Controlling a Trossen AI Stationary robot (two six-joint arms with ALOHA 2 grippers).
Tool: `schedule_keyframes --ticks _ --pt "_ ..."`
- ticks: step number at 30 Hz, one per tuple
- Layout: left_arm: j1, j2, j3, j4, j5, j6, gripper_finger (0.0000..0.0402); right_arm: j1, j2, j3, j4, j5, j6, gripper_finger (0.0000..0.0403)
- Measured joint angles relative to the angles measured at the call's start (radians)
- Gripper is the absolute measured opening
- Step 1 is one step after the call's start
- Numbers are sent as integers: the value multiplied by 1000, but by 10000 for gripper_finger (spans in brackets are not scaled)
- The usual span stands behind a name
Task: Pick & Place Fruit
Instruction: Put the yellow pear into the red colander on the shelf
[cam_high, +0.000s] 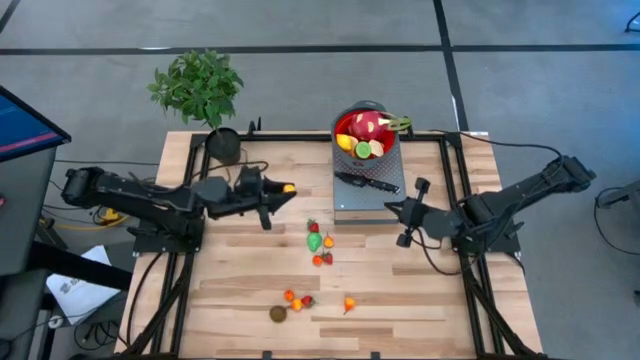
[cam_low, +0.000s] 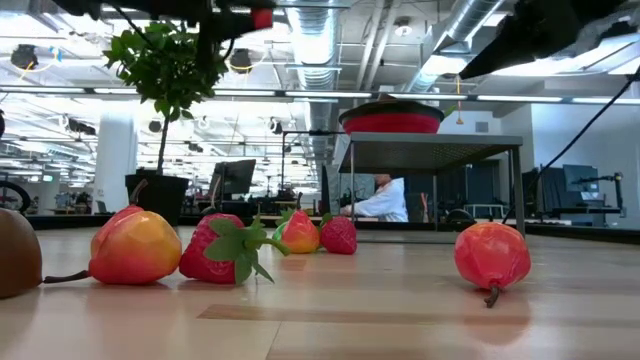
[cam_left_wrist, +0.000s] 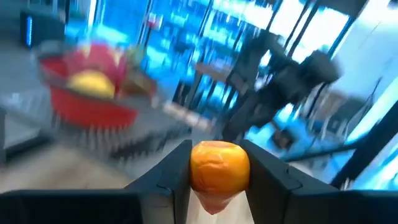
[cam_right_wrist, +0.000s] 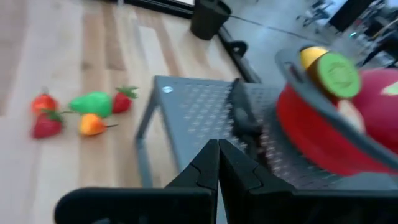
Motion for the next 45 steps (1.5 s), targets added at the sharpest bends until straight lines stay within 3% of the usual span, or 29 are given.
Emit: schedule_keyframes --ticks 6,16,24,29,35,45 --pt "10 32 1 193 -8 78 119 -107 0 0 45 0 -158 0" --pt "79 178 56 255 -11 71 117 -221 -30 1 139 -10 -356 0" --pt "182 322 202 260 -7 81 111 -245 -124 11 87 -90 -331 0" --pt "253 394 285 261 94 82 114 -241 -165 11 14 -107 -268 0" --pt "304 501 390 260 157 85 114 -239 -172 11 -65 -112 -197 0" --pt "351 687 562 260 167 158 112 -214 -171 11 -127 -112 -160 0"
